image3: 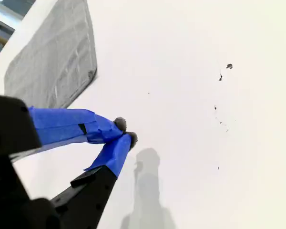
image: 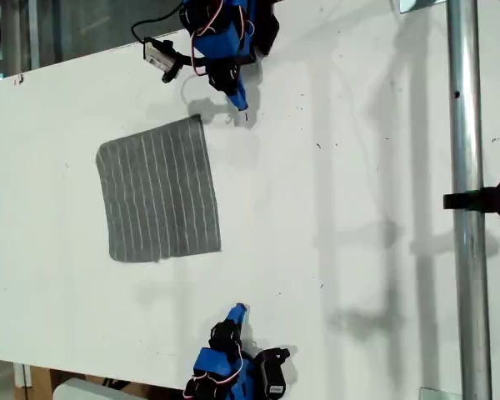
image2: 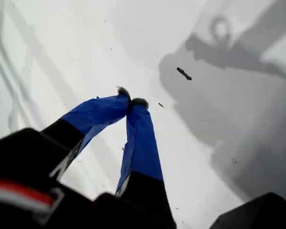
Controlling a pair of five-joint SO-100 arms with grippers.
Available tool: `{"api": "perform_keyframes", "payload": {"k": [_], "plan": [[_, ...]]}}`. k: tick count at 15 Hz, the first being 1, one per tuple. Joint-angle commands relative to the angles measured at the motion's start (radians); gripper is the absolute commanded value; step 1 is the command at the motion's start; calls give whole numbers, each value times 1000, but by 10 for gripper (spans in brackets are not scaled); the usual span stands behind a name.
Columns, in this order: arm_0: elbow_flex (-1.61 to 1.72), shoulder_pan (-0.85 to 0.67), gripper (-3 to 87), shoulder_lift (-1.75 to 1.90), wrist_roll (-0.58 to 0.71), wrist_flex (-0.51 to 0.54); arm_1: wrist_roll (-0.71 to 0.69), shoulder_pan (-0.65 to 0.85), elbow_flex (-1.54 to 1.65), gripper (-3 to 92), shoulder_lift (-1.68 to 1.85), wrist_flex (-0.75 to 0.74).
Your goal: Grasp corners of a towel and fold twice.
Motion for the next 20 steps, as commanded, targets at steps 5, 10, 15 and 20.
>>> {"api": "perform_keyframes", "payload": {"k": [5,10,15,20], "plan": [[3,-3,-14,5,-6,3,-2,-2,-9,-2,-3,8],[3,-11,-14,5,21,3,-2,-20,-9,-2,-3,8],[3,6,-15,5,8,3,-58,11,-152,-3,-5,-8],[3,-3,-15,5,20,3,-408,282,-755,1,-591,143]]}}
